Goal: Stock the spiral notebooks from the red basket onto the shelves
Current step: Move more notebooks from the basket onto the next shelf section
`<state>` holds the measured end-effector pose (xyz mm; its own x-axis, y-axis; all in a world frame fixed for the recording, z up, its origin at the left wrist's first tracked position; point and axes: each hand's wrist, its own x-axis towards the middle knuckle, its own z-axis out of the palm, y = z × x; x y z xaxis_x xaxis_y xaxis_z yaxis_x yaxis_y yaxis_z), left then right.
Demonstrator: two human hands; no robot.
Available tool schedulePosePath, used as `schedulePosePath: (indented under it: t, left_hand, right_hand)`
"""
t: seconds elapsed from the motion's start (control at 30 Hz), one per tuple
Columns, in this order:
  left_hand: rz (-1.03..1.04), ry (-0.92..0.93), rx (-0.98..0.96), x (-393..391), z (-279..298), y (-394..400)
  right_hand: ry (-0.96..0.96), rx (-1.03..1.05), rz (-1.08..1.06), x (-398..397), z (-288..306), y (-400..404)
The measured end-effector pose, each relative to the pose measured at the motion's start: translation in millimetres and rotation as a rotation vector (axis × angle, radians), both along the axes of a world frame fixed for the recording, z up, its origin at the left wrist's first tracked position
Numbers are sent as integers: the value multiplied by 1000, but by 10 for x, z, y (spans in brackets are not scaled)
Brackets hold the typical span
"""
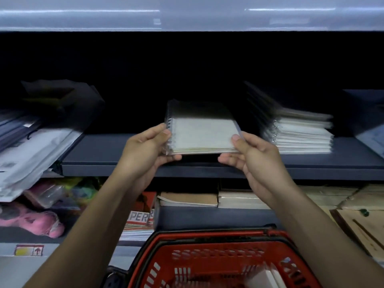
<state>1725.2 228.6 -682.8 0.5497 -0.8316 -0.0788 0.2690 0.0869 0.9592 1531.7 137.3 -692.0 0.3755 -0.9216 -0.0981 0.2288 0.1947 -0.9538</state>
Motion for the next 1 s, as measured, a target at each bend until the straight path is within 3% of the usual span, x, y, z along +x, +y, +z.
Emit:
schedulePosePath:
  t: [0.1,0.2,0.33,0.43,0.77,1.0]
  left_hand:
    - [107,-94,13,9,-79,9]
    - [208,-371,66,-36,-216,230]
    - [267,-661,84,-96,-342,365]
    - [326,-779,61,-34,-361,205]
    - [387,-708,95,145,-399,-367]
    - [389,-545,-5,-160,-439,35]
  right_hand:
    - [100,37,35,14,-60,-46]
    - [229,-65,-2,-136,-147,33]
    - [247,-195,-115,-158,-217,100]
    - [293,-275,-218,-73,-286,12]
    - [326,-305,-312,317,-327,-383]
    - [352,-495,-299,-104,-315,12]
